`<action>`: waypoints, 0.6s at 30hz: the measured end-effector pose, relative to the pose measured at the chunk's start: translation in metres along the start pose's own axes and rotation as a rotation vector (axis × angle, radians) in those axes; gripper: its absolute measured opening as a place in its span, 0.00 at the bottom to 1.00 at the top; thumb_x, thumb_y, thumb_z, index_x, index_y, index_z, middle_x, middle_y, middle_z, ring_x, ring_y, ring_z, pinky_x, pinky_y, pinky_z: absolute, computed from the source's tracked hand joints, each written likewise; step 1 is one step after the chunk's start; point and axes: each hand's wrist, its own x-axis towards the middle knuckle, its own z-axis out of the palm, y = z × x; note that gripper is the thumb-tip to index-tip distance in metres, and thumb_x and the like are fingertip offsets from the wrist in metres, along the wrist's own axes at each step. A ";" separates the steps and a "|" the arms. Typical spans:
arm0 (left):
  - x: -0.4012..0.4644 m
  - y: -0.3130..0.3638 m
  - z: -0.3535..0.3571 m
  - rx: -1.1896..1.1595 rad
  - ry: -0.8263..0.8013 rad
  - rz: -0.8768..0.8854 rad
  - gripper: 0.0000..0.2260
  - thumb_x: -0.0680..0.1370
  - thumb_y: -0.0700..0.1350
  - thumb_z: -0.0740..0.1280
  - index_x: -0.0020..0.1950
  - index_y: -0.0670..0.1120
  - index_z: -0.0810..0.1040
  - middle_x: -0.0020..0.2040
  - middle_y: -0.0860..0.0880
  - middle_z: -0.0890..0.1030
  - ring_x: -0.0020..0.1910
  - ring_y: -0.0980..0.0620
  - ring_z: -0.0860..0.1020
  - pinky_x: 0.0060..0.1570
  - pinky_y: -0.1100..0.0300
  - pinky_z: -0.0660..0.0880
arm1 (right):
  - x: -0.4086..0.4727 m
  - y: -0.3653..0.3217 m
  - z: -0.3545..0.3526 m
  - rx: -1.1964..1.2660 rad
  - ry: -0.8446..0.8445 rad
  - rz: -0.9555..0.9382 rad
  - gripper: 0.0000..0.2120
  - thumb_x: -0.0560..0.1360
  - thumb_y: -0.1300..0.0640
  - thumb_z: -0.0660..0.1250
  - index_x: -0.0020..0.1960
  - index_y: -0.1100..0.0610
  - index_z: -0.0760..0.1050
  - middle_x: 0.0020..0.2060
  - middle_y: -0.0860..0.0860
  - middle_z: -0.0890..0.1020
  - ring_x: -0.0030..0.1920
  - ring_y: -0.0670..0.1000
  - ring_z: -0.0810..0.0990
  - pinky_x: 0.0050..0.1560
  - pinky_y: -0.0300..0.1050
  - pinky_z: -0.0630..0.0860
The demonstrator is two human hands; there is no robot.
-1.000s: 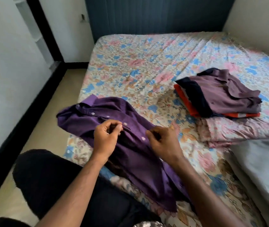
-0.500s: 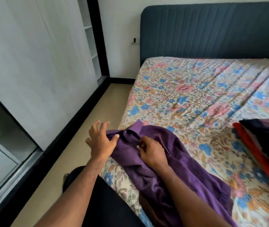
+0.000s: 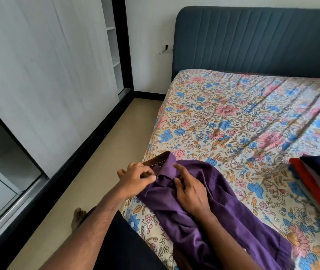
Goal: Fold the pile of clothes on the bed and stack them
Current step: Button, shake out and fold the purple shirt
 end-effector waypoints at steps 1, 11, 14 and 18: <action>0.000 -0.001 0.001 0.075 -0.003 0.024 0.07 0.78 0.59 0.68 0.47 0.58 0.79 0.54 0.57 0.75 0.62 0.56 0.65 0.55 0.52 0.53 | 0.000 0.000 0.001 -0.041 -0.015 -0.037 0.22 0.82 0.51 0.62 0.74 0.40 0.64 0.45 0.47 0.84 0.43 0.50 0.82 0.40 0.47 0.76; -0.017 -0.005 -0.006 -0.251 -0.069 0.023 0.05 0.76 0.59 0.64 0.48 0.62 0.79 0.50 0.60 0.81 0.58 0.54 0.73 0.68 0.41 0.64 | -0.003 -0.005 -0.001 -0.130 -0.044 -0.102 0.17 0.76 0.45 0.61 0.64 0.40 0.71 0.46 0.44 0.80 0.47 0.51 0.82 0.38 0.48 0.78; -0.014 -0.006 -0.014 -0.242 -0.046 0.054 0.02 0.78 0.56 0.67 0.49 0.62 0.80 0.48 0.62 0.82 0.58 0.53 0.75 0.68 0.39 0.65 | -0.003 -0.003 -0.006 0.102 0.061 -0.016 0.14 0.77 0.50 0.60 0.60 0.46 0.78 0.49 0.43 0.85 0.47 0.47 0.84 0.42 0.44 0.79; -0.012 -0.003 -0.026 -0.143 -0.013 0.078 0.06 0.79 0.52 0.69 0.46 0.65 0.78 0.47 0.61 0.82 0.59 0.50 0.75 0.70 0.43 0.57 | 0.007 -0.008 -0.021 0.401 0.074 0.097 0.07 0.81 0.57 0.68 0.56 0.51 0.84 0.40 0.40 0.85 0.39 0.40 0.83 0.43 0.39 0.78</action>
